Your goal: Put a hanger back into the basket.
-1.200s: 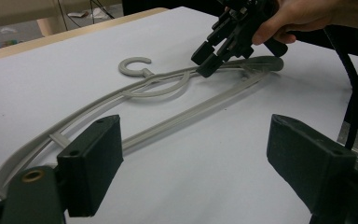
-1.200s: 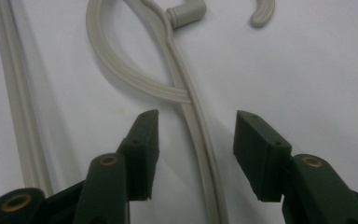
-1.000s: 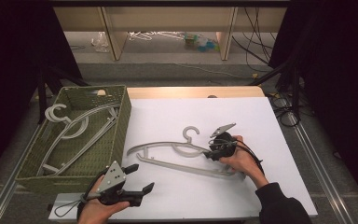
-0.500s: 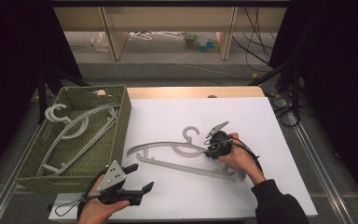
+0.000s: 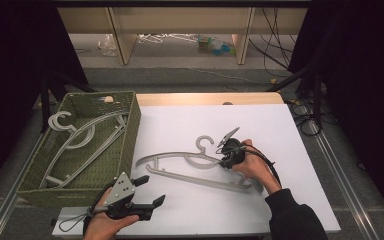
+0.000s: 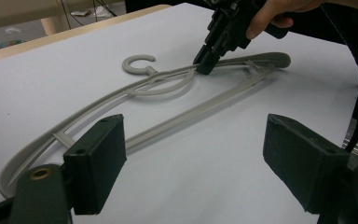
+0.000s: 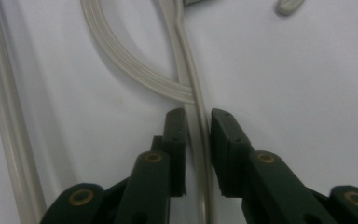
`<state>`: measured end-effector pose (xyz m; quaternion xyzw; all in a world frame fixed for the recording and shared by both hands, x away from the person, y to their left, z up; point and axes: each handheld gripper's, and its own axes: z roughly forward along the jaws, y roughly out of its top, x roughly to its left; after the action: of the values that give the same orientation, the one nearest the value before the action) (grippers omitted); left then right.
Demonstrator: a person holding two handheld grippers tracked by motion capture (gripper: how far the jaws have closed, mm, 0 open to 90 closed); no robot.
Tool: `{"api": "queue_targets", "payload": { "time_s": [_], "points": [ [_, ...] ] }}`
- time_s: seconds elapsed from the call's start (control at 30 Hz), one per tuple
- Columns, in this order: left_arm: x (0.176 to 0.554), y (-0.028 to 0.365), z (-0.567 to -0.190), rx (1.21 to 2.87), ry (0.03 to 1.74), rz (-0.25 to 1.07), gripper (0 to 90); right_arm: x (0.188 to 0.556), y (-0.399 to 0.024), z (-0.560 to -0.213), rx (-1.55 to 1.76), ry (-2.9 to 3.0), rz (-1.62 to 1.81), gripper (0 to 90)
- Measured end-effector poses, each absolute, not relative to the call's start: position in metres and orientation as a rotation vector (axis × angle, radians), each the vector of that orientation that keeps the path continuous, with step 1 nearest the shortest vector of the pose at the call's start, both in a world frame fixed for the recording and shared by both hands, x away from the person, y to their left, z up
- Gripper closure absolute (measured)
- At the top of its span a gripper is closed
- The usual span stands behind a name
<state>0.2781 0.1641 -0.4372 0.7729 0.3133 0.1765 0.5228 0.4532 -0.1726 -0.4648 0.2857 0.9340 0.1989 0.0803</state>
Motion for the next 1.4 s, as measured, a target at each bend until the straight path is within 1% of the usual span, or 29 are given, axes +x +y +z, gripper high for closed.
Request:
{"api": "queue_targets", "payload": {
  "time_s": [0.13,0.43,0.73,1.03,1.13,1.4],
  "points": [
    [0.279,0.165,-0.438,1.849,0.755,0.42,21.2,0.453,-0.17,-0.465,0.8,2.803,0.576,80.3],
    [0.279,0.164,-0.438,1.867,0.753,0.422,21.3,0.453,-0.171,-0.465,0.775,2.81,0.578,80.2],
    [0.279,0.164,-0.438,1.855,0.743,0.416,22.1,0.448,-0.163,-0.461,0.636,2.82,0.504,82.2],
    [0.282,0.161,-0.438,1.846,0.758,0.417,20.5,0.435,-0.168,-0.441,0.507,2.75,0.512,82.2],
    [0.287,0.157,-0.435,1.863,0.737,0.448,20.4,0.424,-0.174,-0.43,0.458,2.715,0.519,82.2],
    [0.313,0.136,-0.425,1.886,0.704,0.498,19.8,0.403,-0.177,-0.408,0.39,2.651,0.564,82.2]
  ]
}}
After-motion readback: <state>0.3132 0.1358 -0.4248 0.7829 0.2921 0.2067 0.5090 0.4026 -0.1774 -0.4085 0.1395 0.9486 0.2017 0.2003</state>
